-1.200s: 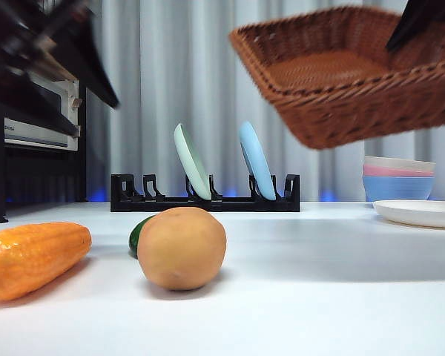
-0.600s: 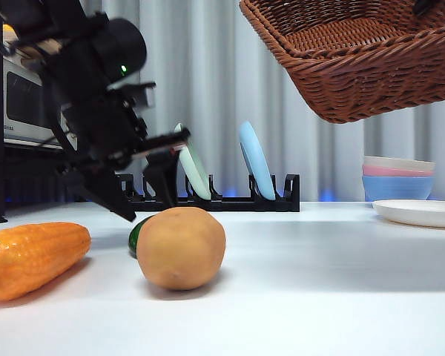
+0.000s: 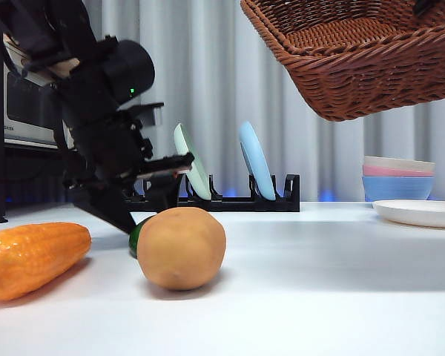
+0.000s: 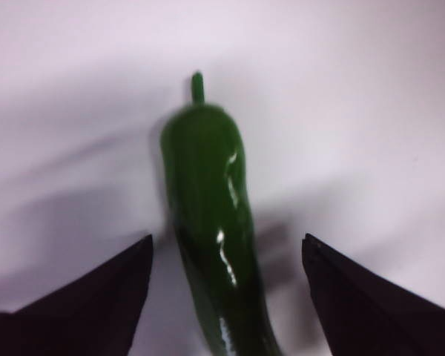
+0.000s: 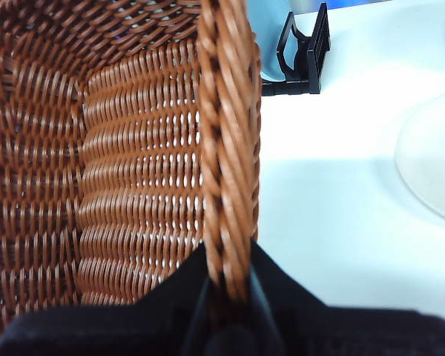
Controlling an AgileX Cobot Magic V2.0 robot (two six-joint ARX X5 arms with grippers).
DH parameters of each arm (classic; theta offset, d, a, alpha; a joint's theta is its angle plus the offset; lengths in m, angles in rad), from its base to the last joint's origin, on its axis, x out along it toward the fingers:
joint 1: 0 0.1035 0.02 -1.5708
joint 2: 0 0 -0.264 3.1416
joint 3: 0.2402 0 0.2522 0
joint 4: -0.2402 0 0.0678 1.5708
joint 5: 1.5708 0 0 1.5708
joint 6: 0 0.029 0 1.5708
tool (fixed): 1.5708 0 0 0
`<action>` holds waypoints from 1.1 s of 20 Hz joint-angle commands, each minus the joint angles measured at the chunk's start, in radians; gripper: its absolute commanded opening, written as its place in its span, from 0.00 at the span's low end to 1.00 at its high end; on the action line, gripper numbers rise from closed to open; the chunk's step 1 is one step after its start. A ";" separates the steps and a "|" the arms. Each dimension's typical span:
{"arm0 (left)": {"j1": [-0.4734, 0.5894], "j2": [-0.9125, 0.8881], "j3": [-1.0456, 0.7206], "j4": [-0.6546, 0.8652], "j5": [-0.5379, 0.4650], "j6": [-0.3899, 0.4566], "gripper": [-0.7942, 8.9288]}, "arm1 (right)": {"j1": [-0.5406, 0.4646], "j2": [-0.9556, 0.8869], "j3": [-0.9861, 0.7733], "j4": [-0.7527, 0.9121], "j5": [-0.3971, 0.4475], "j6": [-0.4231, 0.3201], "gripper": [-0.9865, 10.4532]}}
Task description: Pick up the basket,pick up the corn from the table,pick up the potato from the table,pick up the cucumber from the table,put all items into the basket
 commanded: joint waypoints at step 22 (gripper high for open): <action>-0.156 -0.554 0.063 0.053 0.135 -0.088 0.07 | 0.044 0.298 0.000 0.111 -0.014 0.100 0.07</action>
